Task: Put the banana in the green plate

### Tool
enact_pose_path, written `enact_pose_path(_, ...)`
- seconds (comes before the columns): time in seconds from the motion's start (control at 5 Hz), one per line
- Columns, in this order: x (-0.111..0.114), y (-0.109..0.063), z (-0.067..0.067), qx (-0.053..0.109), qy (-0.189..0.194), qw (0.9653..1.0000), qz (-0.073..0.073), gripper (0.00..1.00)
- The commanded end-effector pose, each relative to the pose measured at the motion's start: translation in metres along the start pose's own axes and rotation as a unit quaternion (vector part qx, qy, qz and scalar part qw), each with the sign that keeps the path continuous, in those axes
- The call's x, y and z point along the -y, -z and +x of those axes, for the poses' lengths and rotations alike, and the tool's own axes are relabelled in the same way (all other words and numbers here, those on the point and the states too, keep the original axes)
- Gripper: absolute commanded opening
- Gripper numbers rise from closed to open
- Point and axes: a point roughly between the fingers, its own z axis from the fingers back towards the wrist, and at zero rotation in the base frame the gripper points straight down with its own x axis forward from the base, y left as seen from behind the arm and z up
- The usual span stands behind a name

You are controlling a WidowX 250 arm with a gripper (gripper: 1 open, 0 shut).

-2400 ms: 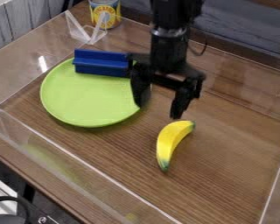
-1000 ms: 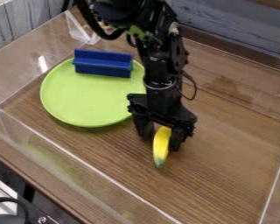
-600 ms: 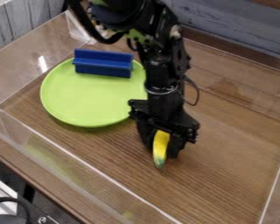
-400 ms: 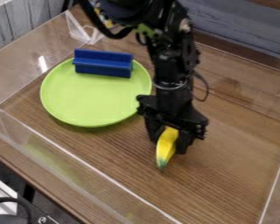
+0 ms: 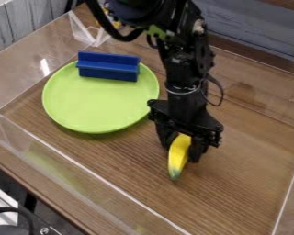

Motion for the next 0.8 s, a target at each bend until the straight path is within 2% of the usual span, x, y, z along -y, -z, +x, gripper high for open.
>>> enact_pose_path(0.0,0.001,0.0,0.014,0.019,-0.029,0.9994,-0.004,1.0)
enact_pose_path(0.2,0.002,0.002,0.023,0.021,-0.057,0.9982,-0.002,0.0)
enact_pose_path(0.4,0.001,-0.005,0.028,0.015,-0.052,0.9985,0.001,0.0)
enact_pose_path(0.6,-0.002,-0.007,0.036,0.013,-0.046,0.9988,0.003,1.0)
